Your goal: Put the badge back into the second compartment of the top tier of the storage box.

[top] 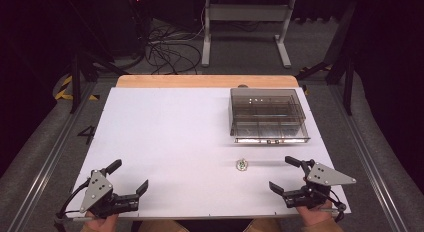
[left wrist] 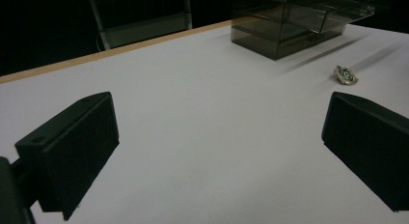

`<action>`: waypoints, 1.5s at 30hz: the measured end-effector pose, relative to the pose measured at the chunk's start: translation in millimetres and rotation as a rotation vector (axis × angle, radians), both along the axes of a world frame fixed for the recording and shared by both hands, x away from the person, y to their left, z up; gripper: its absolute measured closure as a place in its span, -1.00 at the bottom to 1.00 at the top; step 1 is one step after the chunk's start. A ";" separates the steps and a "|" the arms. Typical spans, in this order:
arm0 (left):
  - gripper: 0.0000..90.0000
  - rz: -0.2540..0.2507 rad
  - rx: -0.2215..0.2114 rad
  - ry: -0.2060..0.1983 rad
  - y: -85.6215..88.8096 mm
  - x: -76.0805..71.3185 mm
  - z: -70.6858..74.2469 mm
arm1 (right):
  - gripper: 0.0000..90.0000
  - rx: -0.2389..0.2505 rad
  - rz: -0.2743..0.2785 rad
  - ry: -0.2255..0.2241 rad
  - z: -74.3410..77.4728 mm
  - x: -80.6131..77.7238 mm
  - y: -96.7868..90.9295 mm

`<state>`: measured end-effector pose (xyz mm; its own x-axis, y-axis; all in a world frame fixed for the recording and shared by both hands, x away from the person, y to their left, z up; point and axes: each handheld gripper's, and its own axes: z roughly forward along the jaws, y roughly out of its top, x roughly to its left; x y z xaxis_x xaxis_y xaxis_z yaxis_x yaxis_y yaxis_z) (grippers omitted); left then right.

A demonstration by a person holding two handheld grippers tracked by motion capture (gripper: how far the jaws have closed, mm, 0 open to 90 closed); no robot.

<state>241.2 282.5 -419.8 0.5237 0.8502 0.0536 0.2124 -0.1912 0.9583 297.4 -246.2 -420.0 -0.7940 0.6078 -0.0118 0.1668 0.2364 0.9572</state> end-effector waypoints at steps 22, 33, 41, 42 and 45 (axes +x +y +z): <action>-0.99 0.009 0.016 -0.008 -0.9 -2.2 1.1 | -0.84 -0.003 0.012 0.025 0.5 1.8 0.2; -0.99 0.008 0.018 -0.009 -2.3 -1.3 0.8 | -0.82 -0.012 0.030 0.059 5.6 10.3 7.3; -0.99 0.004 0.022 -0.006 -2.7 -0.9 0.7 | -0.82 -0.035 0.065 0.073 11.1 21.1 23.8; -0.99 0.004 0.023 -0.006 -2.6 -0.8 0.8 | -0.82 -0.038 0.068 0.075 11.4 22.5 26.2; -0.98 0.003 0.023 -0.005 -2.7 -0.7 0.7 | -0.82 -0.048 0.090 0.083 12.3 28.1 36.6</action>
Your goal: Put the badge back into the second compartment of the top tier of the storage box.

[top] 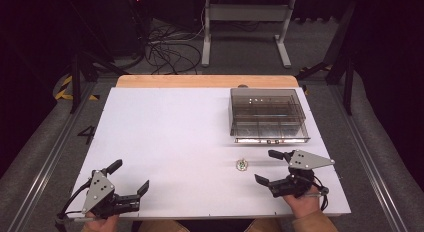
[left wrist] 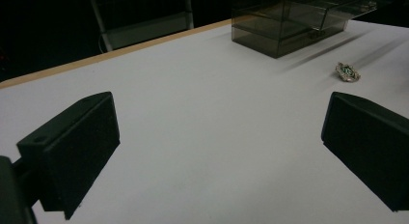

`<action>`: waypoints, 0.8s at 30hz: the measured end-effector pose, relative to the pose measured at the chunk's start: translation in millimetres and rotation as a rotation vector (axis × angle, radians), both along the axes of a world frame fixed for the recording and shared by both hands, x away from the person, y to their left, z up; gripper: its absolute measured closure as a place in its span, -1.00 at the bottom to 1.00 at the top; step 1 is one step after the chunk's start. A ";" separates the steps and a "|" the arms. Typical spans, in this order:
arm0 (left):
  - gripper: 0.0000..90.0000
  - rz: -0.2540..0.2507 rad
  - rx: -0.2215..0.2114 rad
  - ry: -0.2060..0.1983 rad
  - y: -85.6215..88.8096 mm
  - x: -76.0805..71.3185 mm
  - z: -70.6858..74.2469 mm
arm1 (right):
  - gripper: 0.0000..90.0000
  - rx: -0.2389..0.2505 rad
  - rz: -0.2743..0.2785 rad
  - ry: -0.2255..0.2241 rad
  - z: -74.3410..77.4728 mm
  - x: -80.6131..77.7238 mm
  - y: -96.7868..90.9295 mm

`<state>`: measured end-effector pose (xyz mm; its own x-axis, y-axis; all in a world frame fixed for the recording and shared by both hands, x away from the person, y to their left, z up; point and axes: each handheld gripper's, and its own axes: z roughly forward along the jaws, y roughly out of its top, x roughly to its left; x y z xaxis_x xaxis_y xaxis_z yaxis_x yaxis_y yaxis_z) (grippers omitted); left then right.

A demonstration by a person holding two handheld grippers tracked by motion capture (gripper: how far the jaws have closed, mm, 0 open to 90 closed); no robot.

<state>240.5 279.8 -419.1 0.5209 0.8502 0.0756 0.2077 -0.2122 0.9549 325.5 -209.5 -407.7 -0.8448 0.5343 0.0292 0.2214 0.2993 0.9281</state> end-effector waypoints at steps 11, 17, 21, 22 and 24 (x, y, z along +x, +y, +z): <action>-0.98 -0.007 0.003 0.000 -0.3 -0.1 0.2 | -0.82 -0.019 0.026 0.008 1.8 11.8 16.5; -0.98 -0.009 0.007 -0.003 -0.8 -0.3 0.3 | -0.82 -0.027 0.033 0.005 2.5 14.4 22.0; -0.98 -0.010 0.009 -0.005 -1.4 -0.3 0.3 | -0.82 -0.026 0.039 0.012 2.5 18.4 26.1; -0.98 -0.011 0.010 -0.005 -1.6 -0.4 0.3 | -0.82 -0.027 0.042 0.013 2.4 19.0 27.6; -0.98 -0.011 0.009 -0.006 -1.7 -0.5 0.4 | -0.82 -0.032 0.044 0.011 2.4 19.4 29.0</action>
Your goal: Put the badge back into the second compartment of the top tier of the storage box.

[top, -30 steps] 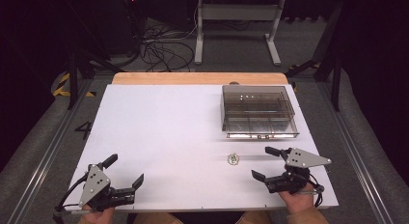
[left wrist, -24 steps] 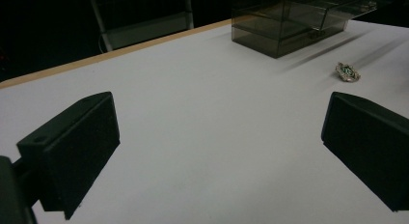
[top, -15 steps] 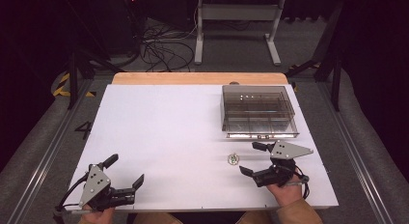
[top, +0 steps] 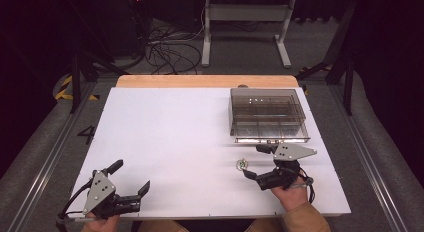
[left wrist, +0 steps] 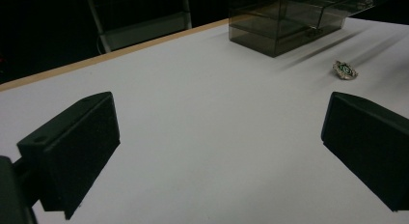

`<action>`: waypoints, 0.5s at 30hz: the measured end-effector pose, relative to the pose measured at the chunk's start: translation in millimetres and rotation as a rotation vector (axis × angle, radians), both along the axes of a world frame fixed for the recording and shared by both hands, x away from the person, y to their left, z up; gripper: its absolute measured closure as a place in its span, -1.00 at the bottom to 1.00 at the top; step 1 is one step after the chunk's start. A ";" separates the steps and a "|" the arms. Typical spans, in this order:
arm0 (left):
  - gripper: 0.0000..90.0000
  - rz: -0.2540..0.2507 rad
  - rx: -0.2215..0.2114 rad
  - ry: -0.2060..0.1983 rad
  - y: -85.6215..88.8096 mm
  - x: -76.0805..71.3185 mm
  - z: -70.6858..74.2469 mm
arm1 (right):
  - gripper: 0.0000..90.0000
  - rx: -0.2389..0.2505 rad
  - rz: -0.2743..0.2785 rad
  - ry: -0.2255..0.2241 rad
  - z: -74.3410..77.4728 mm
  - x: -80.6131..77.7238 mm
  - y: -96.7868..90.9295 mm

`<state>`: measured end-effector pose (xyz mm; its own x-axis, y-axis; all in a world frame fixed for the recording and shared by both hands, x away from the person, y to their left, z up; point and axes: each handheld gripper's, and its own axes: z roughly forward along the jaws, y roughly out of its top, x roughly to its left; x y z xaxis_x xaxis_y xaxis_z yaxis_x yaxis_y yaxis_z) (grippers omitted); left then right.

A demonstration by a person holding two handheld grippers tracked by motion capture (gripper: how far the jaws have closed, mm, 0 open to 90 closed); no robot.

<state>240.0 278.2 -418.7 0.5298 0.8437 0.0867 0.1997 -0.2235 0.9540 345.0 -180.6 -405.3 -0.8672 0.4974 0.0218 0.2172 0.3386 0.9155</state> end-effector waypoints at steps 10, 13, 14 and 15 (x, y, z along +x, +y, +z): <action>-0.98 -0.004 0.002 -0.004 0.2 -0.7 0.5 | -0.81 -0.022 0.004 0.003 -0.6 3.2 6.7; -0.98 -0.004 0.004 -0.004 0.0 -0.8 0.6 | -0.74 -0.035 -0.007 0.019 -1.5 3.8 7.1; -0.98 -0.004 0.004 -0.004 0.0 -0.7 0.6 | -0.71 -0.034 -0.008 0.030 -1.8 4.4 7.1; -0.98 -0.004 0.004 -0.004 0.0 -0.7 0.6 | -0.68 -0.037 -0.012 0.041 -2.2 5.0 7.3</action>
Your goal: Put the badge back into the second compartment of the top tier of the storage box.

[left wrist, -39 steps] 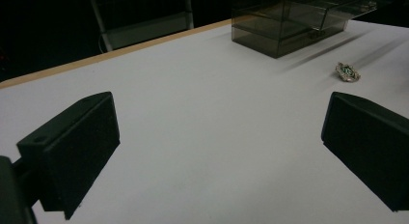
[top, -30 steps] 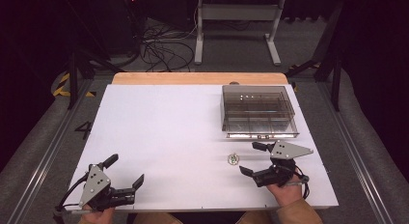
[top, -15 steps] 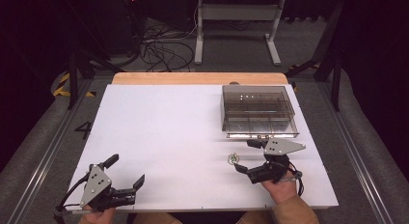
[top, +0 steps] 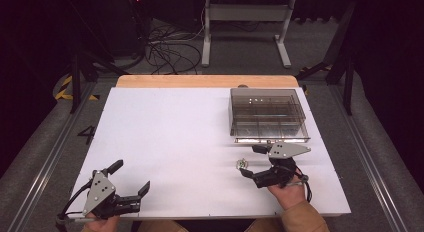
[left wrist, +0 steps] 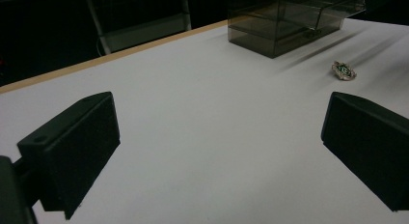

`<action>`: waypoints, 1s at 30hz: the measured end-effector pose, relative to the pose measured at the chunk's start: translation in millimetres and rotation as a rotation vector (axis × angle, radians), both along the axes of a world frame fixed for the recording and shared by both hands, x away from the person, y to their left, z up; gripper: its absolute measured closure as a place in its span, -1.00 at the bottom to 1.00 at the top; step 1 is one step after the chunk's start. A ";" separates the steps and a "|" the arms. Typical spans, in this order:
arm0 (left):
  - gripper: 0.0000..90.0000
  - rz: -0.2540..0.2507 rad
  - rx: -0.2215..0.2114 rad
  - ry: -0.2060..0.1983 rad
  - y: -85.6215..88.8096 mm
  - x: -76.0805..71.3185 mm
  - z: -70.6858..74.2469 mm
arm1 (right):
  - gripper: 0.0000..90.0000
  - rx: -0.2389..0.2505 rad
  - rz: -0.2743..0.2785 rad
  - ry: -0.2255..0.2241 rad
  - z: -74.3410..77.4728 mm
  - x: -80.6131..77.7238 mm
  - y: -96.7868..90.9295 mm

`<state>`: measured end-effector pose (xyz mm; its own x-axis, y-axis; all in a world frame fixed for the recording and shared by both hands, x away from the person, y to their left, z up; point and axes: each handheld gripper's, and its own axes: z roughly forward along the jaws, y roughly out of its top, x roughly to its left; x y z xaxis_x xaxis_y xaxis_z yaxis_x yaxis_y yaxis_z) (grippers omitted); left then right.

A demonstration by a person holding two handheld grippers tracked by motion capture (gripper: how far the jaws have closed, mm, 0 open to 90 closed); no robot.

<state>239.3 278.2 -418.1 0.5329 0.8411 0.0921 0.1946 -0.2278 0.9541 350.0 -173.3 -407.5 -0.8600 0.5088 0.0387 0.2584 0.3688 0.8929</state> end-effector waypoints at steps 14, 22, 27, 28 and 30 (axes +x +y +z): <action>-0.98 0.001 0.000 -0.001 0.0 -0.3 -0.1 | -0.38 -0.103 -0.078 0.073 -8.6 8.6 11.2; -0.98 0.001 0.002 0.000 0.1 -0.6 0.0 | -0.33 -0.171 -0.100 0.110 -15.9 16.0 19.5; -0.98 0.001 0.003 0.000 0.1 -0.7 -0.1 | -0.31 -0.200 -0.112 0.124 -18.8 18.8 22.0; -0.98 0.001 0.002 0.001 -0.1 -0.8 -0.1 | -0.29 -0.214 -0.117 0.129 -20.3 19.9 23.5; -0.98 0.001 0.003 0.001 -0.1 -0.9 0.0 | -0.29 -0.224 -0.120 0.129 -21.1 20.4 24.3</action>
<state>238.5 278.1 -418.2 0.5321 0.8414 0.0942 0.1960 -0.2306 0.9531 370.4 -149.0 -428.6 -0.7883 0.6150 0.0195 0.4186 0.5128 0.7496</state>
